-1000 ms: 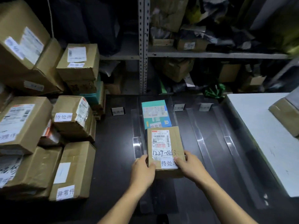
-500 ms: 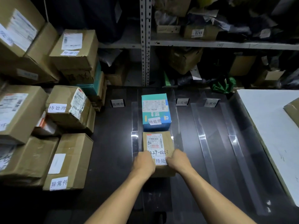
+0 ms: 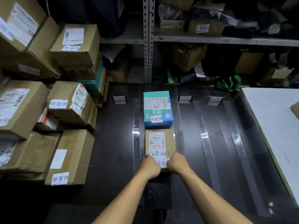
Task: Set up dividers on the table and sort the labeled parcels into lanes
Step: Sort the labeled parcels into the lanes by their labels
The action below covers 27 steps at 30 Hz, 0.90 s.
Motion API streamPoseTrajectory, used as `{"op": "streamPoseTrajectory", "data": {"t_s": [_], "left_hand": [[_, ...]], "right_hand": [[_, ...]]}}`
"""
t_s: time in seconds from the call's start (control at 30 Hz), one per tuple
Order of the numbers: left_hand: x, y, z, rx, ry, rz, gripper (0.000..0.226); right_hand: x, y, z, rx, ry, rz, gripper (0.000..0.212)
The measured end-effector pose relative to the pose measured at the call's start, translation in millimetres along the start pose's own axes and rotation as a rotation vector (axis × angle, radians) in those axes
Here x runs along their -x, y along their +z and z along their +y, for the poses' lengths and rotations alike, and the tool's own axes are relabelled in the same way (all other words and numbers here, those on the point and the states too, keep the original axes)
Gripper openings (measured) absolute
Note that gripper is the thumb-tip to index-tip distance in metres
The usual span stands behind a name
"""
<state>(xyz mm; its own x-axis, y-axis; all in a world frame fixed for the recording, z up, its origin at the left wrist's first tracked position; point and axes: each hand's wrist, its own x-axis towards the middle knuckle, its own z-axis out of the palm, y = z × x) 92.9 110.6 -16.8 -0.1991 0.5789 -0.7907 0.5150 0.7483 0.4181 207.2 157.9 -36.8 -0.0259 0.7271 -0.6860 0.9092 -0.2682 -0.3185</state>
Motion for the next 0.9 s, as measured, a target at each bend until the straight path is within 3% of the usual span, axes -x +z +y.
{"op": "streamPoseTrajectory", "data": {"t_s": [0.13, 0.23, 0.33, 0.47, 0.63, 0.9], "left_hand": [[5.0, -0.4, -2.7, 0.009, 0.103, 0.035, 0.064], [15.3, -9.7, -3.7, 0.146, 0.258, 0.096, 0.055], [26.1, -32.7, -9.0, 0.299, 0.313, 0.251, 0.042], [40.7, -71.2, -37.8, 0.446, 0.337, 0.451, 0.021], [55.3, -125.6, -86.7, 0.583, 0.291, 0.611, 0.020], [68.7, -245.5, -158.4, 0.658, 0.370, 0.789, 0.020]], "right_hand": [[11.3, -8.6, -7.3, -0.053, -0.054, 0.078, 0.031], [25.7, -17.4, -23.5, -0.137, -0.247, 0.151, 0.033], [42.1, -25.5, -53.9, -0.192, -0.443, 0.199, 0.046], [61.1, -16.7, -103.5, -0.258, -0.621, 0.168, 0.042], [81.2, 15.6, -161.3, -0.227, -0.707, 0.075, 0.045], [100.3, 47.2, -273.7, -0.239, -0.750, 0.038, 0.042]]}}
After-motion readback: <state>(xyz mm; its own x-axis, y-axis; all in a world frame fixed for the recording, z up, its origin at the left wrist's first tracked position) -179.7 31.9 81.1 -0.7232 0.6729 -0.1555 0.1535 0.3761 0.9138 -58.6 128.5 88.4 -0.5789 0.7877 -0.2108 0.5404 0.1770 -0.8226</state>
